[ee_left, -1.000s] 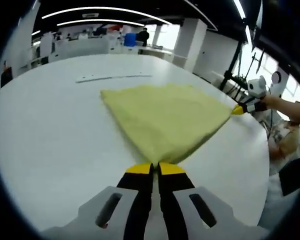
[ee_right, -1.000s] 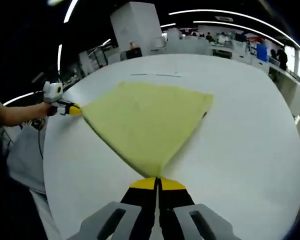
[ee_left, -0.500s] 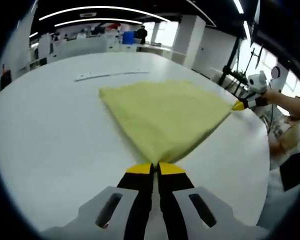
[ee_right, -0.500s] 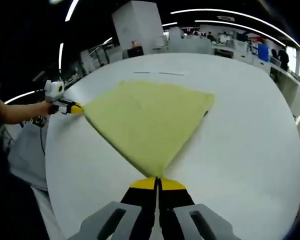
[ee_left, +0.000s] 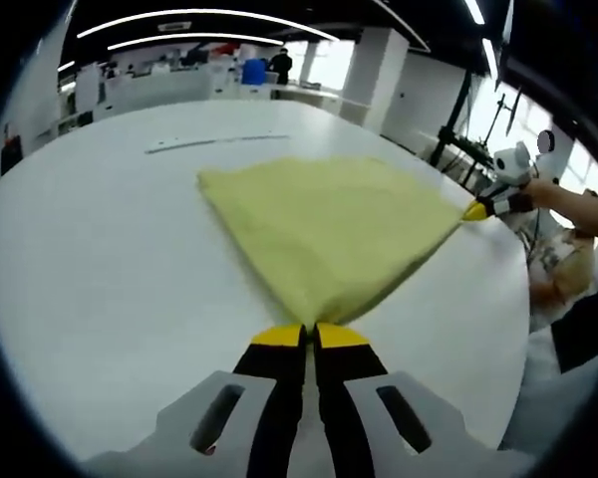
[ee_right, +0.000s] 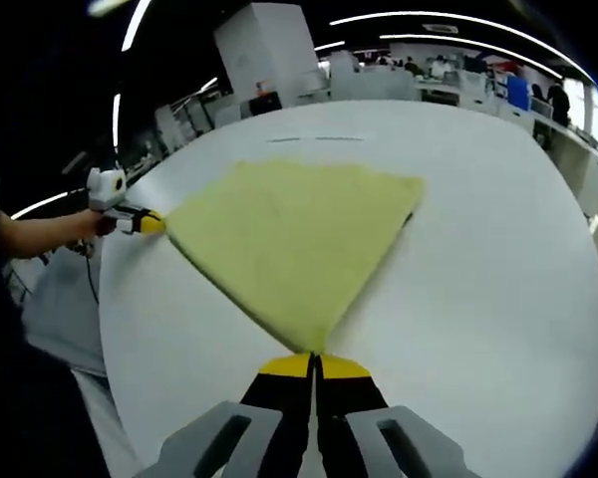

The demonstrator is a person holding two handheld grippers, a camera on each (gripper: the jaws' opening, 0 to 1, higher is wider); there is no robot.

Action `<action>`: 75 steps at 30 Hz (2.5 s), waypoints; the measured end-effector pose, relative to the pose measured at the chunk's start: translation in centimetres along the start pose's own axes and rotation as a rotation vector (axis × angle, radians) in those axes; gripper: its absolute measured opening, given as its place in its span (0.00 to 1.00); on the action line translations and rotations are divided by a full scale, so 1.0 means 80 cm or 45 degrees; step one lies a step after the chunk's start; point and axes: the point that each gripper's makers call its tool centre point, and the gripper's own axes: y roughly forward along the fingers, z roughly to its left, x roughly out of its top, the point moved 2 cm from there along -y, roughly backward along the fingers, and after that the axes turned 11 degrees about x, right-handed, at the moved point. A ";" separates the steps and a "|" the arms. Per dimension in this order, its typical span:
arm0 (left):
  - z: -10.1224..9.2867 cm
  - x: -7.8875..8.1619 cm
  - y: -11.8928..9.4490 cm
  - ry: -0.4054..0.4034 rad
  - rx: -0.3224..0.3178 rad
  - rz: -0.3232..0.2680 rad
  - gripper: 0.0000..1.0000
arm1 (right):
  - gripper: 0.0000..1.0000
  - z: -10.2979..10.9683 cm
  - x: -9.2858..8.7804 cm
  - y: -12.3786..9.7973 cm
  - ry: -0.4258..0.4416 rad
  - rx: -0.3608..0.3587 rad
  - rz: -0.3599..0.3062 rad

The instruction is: Fold the garment on the visible template until the final outline fits inside the template.

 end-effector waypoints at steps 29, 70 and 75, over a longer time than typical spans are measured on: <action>-0.022 -0.026 -0.027 0.030 0.028 0.002 0.00 | 0.00 0.023 -0.027 -0.013 0.053 0.007 0.005; -0.023 -0.011 -0.047 0.034 0.113 -0.094 0.55 | 0.57 0.056 0.002 -0.020 -0.101 0.002 -0.076; -0.026 0.000 -0.064 0.002 0.112 -0.140 0.73 | 0.74 0.068 0.013 -0.027 -0.122 0.006 -0.109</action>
